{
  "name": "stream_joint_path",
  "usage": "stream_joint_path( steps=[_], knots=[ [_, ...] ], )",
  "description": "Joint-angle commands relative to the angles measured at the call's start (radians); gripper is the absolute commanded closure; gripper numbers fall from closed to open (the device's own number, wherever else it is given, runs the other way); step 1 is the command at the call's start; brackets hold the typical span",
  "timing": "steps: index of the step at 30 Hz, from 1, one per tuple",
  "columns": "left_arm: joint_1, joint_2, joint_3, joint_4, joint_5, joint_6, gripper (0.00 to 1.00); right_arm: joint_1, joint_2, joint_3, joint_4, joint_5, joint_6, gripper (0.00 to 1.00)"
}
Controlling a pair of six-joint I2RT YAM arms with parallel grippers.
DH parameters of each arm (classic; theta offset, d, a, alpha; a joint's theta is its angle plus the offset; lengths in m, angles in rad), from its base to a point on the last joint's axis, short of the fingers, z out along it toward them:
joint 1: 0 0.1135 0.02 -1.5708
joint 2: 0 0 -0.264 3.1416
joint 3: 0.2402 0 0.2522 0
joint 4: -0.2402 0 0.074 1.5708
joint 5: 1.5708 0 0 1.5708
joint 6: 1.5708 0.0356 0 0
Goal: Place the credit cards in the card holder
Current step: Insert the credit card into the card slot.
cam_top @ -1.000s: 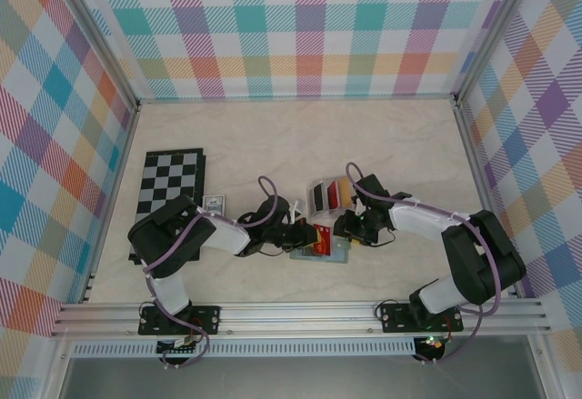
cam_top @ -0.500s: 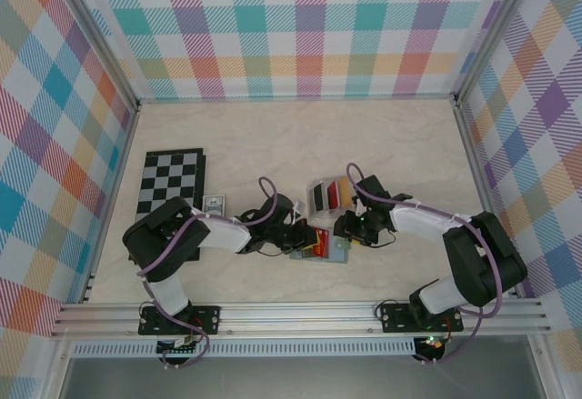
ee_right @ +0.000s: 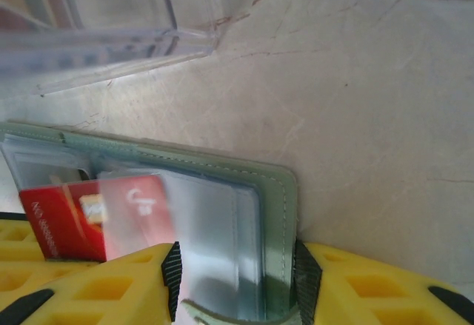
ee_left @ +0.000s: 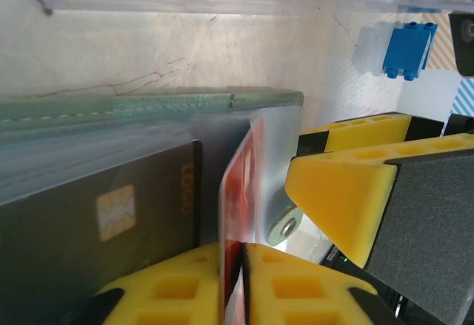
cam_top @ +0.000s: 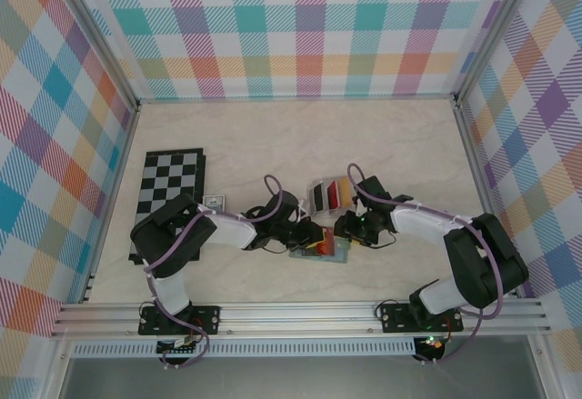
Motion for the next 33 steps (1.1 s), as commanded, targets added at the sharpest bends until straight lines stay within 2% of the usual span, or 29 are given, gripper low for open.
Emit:
stream_joint_path(
  steps=[1,6,13,15,20,24,29,33],
  knots=[
    [-0.018,-0.02,0.005,-0.165,-0.046,0.055,0.77,0.009,-0.01,-0.032,-0.051,0.031,0.017,0.53],
    [-0.018,-0.082,0.007,-0.286,-0.092,0.12,0.74,0.009,-0.018,-0.029,-0.061,0.037,0.011,0.53],
    [-0.019,-0.072,0.056,-0.355,-0.105,0.164,0.85,0.01,-0.013,-0.031,-0.051,0.02,0.005,0.54],
    [-0.017,-0.07,0.067,-0.368,-0.101,0.178,0.9,0.009,-0.012,-0.033,-0.036,-0.005,-0.003,0.59],
    [-0.017,-0.053,0.091,-0.379,-0.067,0.192,0.91,0.014,0.009,-0.04,-0.006,-0.039,0.002,0.62],
    [-0.017,-0.015,0.117,-0.371,0.006,0.196,0.88,0.017,0.02,-0.05,0.047,-0.065,0.023,0.63],
    [-0.012,-0.056,0.132,-0.487,-0.073,0.234,0.76,0.019,0.011,-0.037,-0.006,0.021,0.04,0.64],
    [-0.003,-0.094,0.133,-0.526,-0.097,0.249,0.71,0.019,0.02,-0.032,0.001,0.002,0.031,0.64]
  ],
)
